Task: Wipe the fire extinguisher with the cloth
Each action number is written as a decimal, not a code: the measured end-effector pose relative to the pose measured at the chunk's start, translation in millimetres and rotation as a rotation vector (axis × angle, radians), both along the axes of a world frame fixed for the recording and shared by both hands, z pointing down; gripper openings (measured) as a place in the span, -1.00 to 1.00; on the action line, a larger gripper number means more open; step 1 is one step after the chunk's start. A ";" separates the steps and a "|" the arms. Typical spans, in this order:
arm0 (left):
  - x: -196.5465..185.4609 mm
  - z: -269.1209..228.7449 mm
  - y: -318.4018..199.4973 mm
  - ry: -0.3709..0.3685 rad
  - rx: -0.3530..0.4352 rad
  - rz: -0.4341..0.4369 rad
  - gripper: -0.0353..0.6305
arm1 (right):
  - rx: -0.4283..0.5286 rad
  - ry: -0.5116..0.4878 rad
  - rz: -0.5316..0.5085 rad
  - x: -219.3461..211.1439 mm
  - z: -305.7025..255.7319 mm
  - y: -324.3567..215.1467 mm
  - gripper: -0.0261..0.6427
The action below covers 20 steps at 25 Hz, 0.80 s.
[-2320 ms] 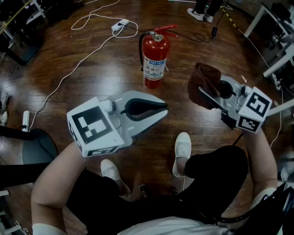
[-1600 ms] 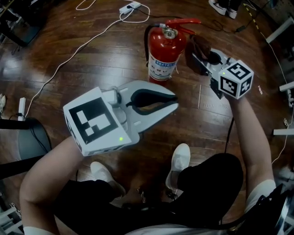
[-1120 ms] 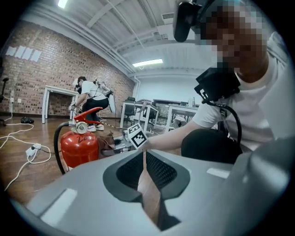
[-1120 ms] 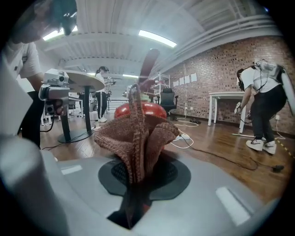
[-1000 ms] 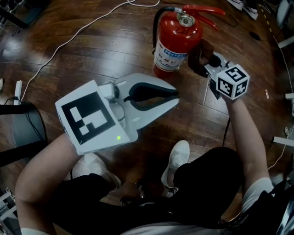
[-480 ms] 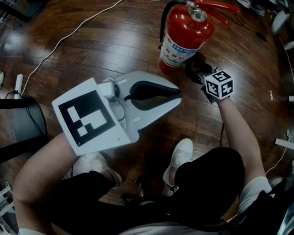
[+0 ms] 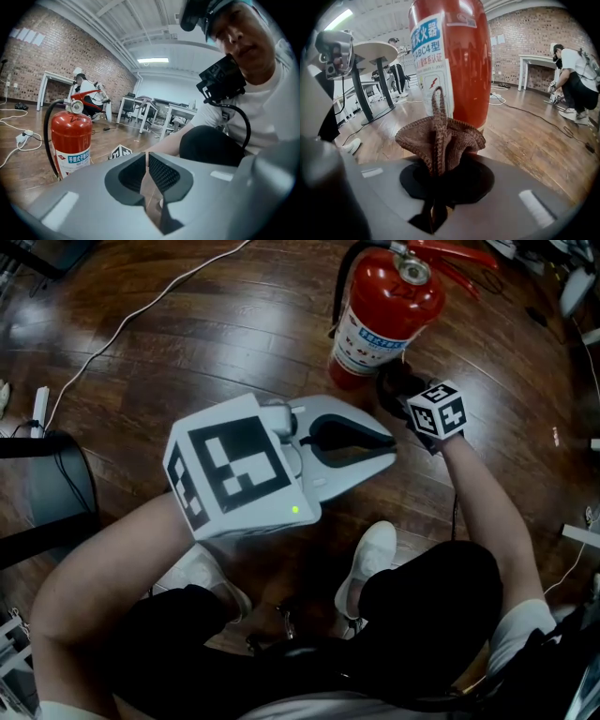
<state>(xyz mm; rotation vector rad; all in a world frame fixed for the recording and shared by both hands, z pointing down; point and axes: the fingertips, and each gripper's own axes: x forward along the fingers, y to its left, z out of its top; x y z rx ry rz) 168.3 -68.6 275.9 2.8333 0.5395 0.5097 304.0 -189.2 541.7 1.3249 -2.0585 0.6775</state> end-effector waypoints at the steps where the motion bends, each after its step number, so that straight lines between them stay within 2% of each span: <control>1: 2.4 2.3 3.4 0.006 -0.009 0.016 -0.83 | -0.007 0.001 0.000 -0.7 1.9 1.9 -0.73; 5: 5.2 19.3 6.9 -0.014 -0.028 0.060 -0.83 | 0.008 0.012 0.004 -1.5 -12.0 8.9 -0.73; 8: 9.9 40.4 -0.4 -0.046 -0.049 0.060 -0.83 | 0.059 0.004 0.003 -5.4 -46.6 17.2 -0.73; 12: 12.3 63.6 -5.2 -0.095 -0.077 0.052 -0.83 | 0.175 -0.025 -0.009 -14.4 -117.5 20.6 -0.73; 17: 7.2 74.9 -1.7 -0.110 -0.114 0.059 -0.84 | 0.356 -0.050 -0.009 -24.2 -207.7 22.2 -0.73; 20: 1.7 80.5 -5.3 -0.123 -0.128 0.040 -0.85 | 0.434 -0.050 -0.012 -29.3 -240.0 14.3 -0.73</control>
